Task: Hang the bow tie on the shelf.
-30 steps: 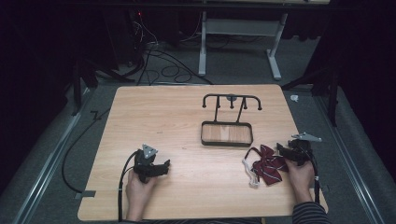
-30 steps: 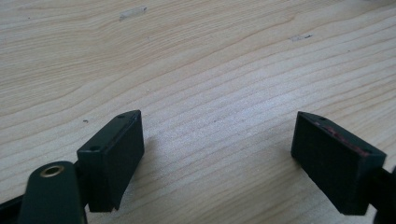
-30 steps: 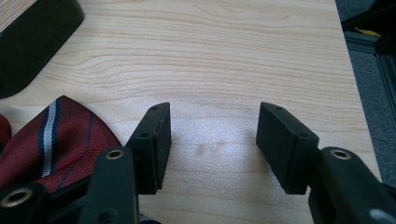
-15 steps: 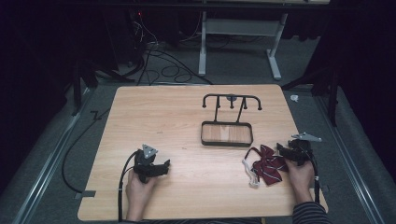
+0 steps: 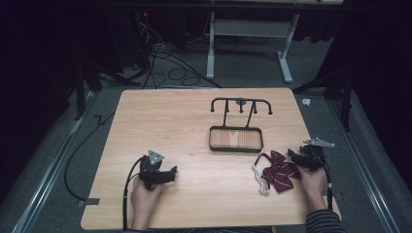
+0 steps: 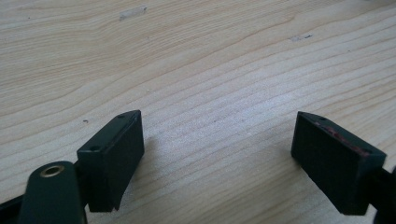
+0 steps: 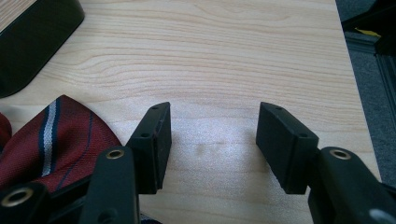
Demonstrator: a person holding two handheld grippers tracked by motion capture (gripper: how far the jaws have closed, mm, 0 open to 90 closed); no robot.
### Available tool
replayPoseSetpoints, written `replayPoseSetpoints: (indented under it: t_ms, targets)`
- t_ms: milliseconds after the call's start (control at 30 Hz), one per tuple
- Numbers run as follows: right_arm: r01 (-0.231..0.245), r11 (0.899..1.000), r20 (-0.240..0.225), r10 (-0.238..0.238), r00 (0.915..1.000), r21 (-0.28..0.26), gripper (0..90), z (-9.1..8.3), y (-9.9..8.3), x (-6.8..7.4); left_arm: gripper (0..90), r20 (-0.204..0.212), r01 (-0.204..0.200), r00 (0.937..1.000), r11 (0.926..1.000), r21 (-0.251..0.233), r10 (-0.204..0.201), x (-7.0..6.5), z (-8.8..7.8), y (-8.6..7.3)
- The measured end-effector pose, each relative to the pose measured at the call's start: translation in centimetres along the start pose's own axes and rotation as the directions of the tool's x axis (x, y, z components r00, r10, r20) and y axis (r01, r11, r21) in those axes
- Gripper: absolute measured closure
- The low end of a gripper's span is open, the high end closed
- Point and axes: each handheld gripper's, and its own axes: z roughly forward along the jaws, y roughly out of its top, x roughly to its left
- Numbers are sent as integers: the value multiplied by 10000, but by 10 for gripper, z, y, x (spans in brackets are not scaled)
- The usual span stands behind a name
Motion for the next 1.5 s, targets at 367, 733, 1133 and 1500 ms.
replayPoseSetpoints:
  t_ms: [367,733,1133,1500]
  targets:
    - [63,10000,-29,-63,10000,-21,474,0,0,0,175,2,0,10000,10000,0,0,0,0,0]
    - [-171,9998,-213,169,9996,-100,518,-2,0,-2,175,3,-3,10000,10000,2,3,0,0,0]
    - [20,9984,-1068,-80,9942,-563,622,-18,1,6,175,3,0,10000,10000,0,0,0,0,0]
    - [401,9966,-1623,-514,9854,-723,659,-27,2,17,175,3,1,10000,10000,1,-1,0,0,0]
